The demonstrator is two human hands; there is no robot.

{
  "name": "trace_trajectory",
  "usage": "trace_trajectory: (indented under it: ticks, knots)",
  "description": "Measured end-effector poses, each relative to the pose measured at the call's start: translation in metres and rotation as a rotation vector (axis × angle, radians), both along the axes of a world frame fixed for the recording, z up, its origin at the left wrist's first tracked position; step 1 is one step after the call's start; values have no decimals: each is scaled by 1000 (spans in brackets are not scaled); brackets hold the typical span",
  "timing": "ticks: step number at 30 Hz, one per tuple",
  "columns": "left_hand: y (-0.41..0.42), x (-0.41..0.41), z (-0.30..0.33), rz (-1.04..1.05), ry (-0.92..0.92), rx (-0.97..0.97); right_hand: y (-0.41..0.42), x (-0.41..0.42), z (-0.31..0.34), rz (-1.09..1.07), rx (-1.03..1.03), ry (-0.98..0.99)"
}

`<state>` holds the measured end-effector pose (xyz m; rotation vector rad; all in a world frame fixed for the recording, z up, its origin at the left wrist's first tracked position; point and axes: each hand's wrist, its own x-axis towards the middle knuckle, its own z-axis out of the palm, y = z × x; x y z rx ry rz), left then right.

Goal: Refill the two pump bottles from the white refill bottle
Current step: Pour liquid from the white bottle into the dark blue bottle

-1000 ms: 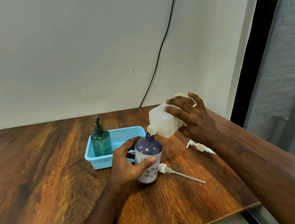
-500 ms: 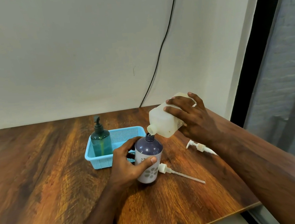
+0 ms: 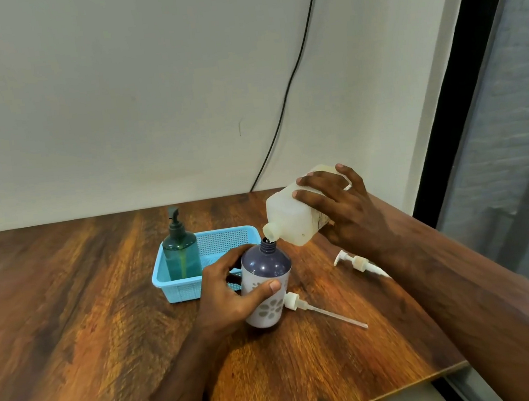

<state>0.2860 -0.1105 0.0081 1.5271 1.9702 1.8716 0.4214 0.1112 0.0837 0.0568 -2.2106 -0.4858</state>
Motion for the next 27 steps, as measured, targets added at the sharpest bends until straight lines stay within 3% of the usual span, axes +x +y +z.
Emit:
trace_trajectory:
  ticks: [27]
  knots:
    - [-1,-1,-1,16,15,-2,-3,0,2,-9,7,-14]
